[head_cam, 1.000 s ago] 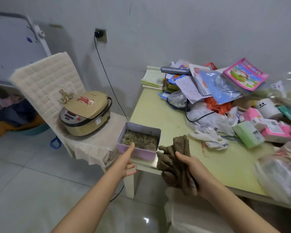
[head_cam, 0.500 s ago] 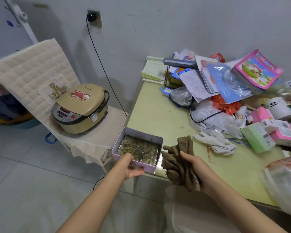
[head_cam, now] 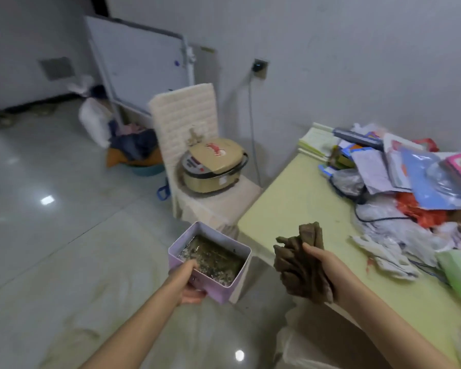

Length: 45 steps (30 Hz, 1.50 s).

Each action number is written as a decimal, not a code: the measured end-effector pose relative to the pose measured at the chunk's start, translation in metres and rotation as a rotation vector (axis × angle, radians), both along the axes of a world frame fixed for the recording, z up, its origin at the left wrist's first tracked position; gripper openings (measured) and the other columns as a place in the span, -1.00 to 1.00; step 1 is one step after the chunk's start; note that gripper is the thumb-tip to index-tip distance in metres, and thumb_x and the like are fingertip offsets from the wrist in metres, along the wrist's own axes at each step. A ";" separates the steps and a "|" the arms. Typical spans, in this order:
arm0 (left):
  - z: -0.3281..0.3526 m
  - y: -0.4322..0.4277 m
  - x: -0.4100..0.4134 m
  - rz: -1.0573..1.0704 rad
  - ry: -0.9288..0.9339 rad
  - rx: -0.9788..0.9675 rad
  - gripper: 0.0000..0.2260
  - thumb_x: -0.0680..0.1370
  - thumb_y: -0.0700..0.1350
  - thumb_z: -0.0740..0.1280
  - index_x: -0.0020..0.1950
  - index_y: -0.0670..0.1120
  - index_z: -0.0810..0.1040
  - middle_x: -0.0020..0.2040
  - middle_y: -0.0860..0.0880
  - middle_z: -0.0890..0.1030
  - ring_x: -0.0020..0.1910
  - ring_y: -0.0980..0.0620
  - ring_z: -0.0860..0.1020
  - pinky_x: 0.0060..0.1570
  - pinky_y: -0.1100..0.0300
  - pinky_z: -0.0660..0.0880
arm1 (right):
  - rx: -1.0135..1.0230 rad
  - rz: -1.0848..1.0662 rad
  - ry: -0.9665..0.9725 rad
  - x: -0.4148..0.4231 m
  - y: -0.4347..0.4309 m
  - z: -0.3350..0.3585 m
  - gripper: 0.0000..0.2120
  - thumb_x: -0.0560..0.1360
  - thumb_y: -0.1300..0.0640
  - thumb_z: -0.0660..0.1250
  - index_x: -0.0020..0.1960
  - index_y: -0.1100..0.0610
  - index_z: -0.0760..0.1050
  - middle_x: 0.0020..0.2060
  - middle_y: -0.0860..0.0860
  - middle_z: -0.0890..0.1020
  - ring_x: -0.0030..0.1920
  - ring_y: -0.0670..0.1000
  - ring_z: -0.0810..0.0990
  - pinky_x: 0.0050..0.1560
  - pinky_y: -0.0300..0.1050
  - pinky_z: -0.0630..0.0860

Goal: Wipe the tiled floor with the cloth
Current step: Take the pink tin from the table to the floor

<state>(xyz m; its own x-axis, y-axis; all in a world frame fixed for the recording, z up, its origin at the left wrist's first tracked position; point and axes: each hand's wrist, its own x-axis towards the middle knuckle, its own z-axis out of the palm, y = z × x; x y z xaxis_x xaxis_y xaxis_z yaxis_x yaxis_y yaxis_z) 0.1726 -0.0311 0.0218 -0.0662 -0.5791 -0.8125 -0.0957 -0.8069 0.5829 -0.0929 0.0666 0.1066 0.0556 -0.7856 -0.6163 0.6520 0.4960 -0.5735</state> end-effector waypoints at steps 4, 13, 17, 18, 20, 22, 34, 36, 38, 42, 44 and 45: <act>0.010 0.060 0.068 0.146 -0.029 -0.054 -0.85 0.54 -0.12 0.24 -0.14 -0.19 0.45 -0.21 -0.22 0.51 -0.27 -0.22 0.62 -0.28 0.04 0.59 | -0.036 0.224 0.010 0.046 0.007 -0.003 -0.72 0.49 -0.09 0.24 0.04 0.09 0.52 -0.15 0.08 0.52 -0.26 0.07 0.45 -0.25 -0.11 0.31; 0.016 0.185 0.230 0.542 0.031 -0.072 -0.87 0.52 -0.12 0.28 -0.07 -0.19 0.46 -0.14 -0.19 0.48 -0.21 -0.21 0.57 -0.41 0.07 0.58 | -0.012 0.495 0.134 0.198 0.019 -0.010 -0.57 0.58 -0.11 0.20 0.09 0.24 0.60 -0.01 0.21 0.66 -0.19 0.15 0.66 -0.18 0.01 0.59; 0.012 0.237 0.303 0.721 0.100 -0.085 -0.89 0.51 -0.16 0.28 -0.05 -0.21 0.47 -0.07 -0.23 0.47 -0.12 -0.22 0.56 -0.26 -0.05 0.62 | -0.015 0.634 0.300 0.279 0.028 -0.017 -0.53 0.58 -0.14 0.22 -0.01 0.25 0.67 -0.06 0.26 0.68 -0.14 0.23 0.69 -0.19 0.08 0.63; 0.011 0.249 0.322 0.771 0.120 -0.082 -0.89 0.51 -0.17 0.28 -0.06 -0.21 0.47 -0.07 -0.23 0.47 -0.12 -0.21 0.55 -0.30 -0.04 0.62 | -0.003 0.654 0.332 0.302 0.030 -0.020 -0.52 0.57 -0.16 0.22 0.07 0.25 0.64 0.01 0.27 0.67 -0.03 0.26 0.67 -0.06 0.13 0.61; 0.008 0.274 0.362 0.863 0.136 -0.084 -0.89 0.51 -0.18 0.30 -0.08 -0.22 0.47 -0.06 -0.24 0.48 -0.13 -0.22 0.55 -0.32 -0.04 0.62 | 0.021 0.711 0.339 0.349 0.033 -0.029 -0.45 0.56 -0.19 0.21 0.23 0.27 0.54 0.11 0.26 0.62 0.06 0.27 0.60 0.06 0.16 0.53; 0.004 0.298 0.405 0.917 0.111 -0.100 -0.86 0.52 -0.16 0.32 -0.04 -0.23 0.48 -0.01 -0.27 0.49 -0.08 -0.25 0.56 -0.19 -0.10 0.63 | 0.040 0.781 0.283 0.402 0.036 -0.035 -0.44 0.57 -0.20 0.17 0.27 0.26 0.51 0.08 0.25 0.61 -0.06 0.22 0.58 -0.08 0.09 0.51; -0.034 0.400 0.654 1.166 0.045 0.013 -0.76 0.55 -0.18 0.36 0.14 -0.22 0.40 -0.01 -0.25 0.50 -0.01 -0.28 0.55 -0.23 -0.08 0.57 | 0.137 0.956 0.215 0.711 0.089 -0.075 -0.52 0.61 -0.13 0.17 0.27 0.22 0.54 0.19 0.25 0.60 0.05 0.21 0.54 -0.05 0.08 0.47; -0.042 0.409 0.686 1.191 0.039 0.054 -0.81 0.54 -0.19 0.35 0.08 -0.24 0.43 0.00 -0.26 0.51 0.01 -0.30 0.56 -0.30 -0.04 0.57 | 0.160 1.004 0.220 0.748 0.096 -0.087 -0.55 0.60 -0.11 0.19 0.26 0.21 0.55 0.08 0.22 0.63 -0.07 0.20 0.57 -0.15 0.05 0.48; -0.054 0.415 0.713 1.210 0.035 0.069 -0.86 0.54 -0.20 0.35 0.02 -0.22 0.44 0.01 -0.26 0.51 0.01 -0.29 0.56 -0.32 -0.02 0.56 | 0.183 1.047 0.228 0.781 0.103 -0.102 -0.58 0.60 -0.07 0.22 0.25 0.21 0.56 0.00 0.20 0.62 -0.18 0.17 0.56 -0.25 -0.01 0.46; -0.083 0.418 0.754 1.278 0.045 0.096 -0.83 0.51 -0.25 0.36 0.06 -0.23 0.45 0.05 -0.30 0.53 0.01 -0.31 0.58 -0.21 -0.09 0.61 | 0.177 1.161 0.281 0.837 0.115 -0.136 -0.64 0.53 0.05 0.36 0.20 0.28 0.55 -0.11 0.25 0.62 -0.21 0.19 0.54 -0.27 -0.02 0.46; -0.097 0.414 0.772 1.305 0.046 0.101 -0.81 0.50 -0.26 0.36 0.09 -0.22 0.45 0.05 -0.30 0.54 -0.02 -0.30 0.60 -0.20 -0.10 0.63 | 0.115 1.252 0.390 0.863 0.117 -0.150 -0.65 0.49 0.05 0.42 0.13 0.30 0.55 -0.16 0.25 0.65 -0.23 0.21 0.59 -0.24 0.02 0.51; -0.104 0.411 0.781 1.314 0.053 0.099 -0.80 0.50 -0.26 0.35 0.09 -0.22 0.46 0.05 -0.31 0.55 -0.02 -0.30 0.61 -0.21 -0.09 0.63 | 0.079 1.286 0.433 0.878 0.116 -0.155 -0.65 0.48 0.05 0.44 0.09 0.30 0.55 -0.17 0.25 0.66 -0.24 0.21 0.62 -0.22 0.04 0.54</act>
<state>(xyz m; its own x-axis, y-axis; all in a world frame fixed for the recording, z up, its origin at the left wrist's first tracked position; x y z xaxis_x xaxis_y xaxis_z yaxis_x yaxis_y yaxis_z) 0.9531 0.3800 -0.0822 0.4635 -0.1745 -0.8687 0.8081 -0.3191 0.4952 0.7852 0.1828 -0.0488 0.5084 -0.2873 -0.8117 -0.5163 0.6528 -0.5544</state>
